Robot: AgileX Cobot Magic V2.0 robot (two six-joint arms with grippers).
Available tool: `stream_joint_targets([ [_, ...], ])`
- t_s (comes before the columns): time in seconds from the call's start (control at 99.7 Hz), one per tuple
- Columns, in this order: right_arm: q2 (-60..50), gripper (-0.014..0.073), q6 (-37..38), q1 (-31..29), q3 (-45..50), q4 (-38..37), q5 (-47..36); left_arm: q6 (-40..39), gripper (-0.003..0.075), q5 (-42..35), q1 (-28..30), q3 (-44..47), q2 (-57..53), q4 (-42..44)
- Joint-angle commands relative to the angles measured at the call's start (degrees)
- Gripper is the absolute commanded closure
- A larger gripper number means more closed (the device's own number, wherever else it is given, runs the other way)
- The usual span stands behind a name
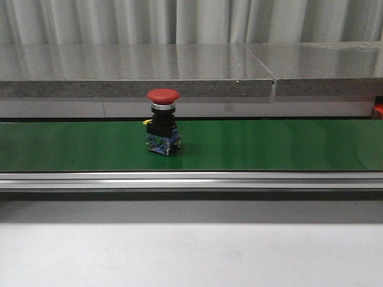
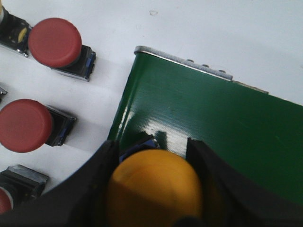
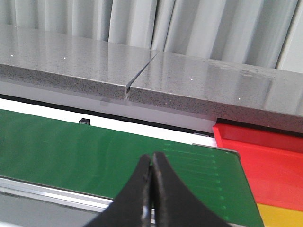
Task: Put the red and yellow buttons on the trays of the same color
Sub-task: 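Set the yellow button on the green belt and open the left gripper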
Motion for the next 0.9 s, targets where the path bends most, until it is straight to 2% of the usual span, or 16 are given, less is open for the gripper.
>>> stream_joint_targets([
  [0.0,-0.9,0.0662,-0.1,0.1,-0.5,-0.4,-4.4,-0.1,0.0724,-2.5,-0.3,-2.0,-0.7,-0.6],
  [0.11,-0.9,0.0662,-0.1,0.1,-0.5,-0.4,-4.4,0.1,0.0662,-2.1,-0.3,-2.0,0.5,-0.6],
  [0.18,-0.9,0.0662,-0.1,0.1,-0.5,-0.4,-4.4,0.6,0.0554,-2.0,-0.4,-2.0,0.6,-0.6],
  [0.311,-0.9,0.0662,-0.1,0.1,-0.5,-0.4,-4.4,4.6,0.0244,-1.8,-0.4,-2.0,0.6,-3.4],
  [0.321,-0.9,0.0662,-0.1,0.1,-0.5,-0.4,-4.4,4.7,0.0244,-1.8,-0.4,-2.0,0.6,-3.5],
  [0.361,-0.9,0.0662,-0.1,0.1,-0.5,-0.4,-4.4,5.2,0.0158,-1.8,-0.4,-2.0,0.6,-4.5],
  [0.411,-0.9,0.0662,-0.1,0.1,-0.5,-0.4,-4.4,6.1,0.0106,-1.8,-0.4,-2.0,0.6,-5.2],
  [0.742,-0.9,0.0662,-0.1,0.1,-0.5,-0.4,-4.4,10.9,0.0101,-1.6,-0.6,-7.0,0.6,-7.9],
  [0.892,-0.9,0.0662,-0.1,0.1,-0.5,-0.4,-4.4,13.1,0.0101,-3.6,-3.4,-8.5,-1.8,-7.9],
])
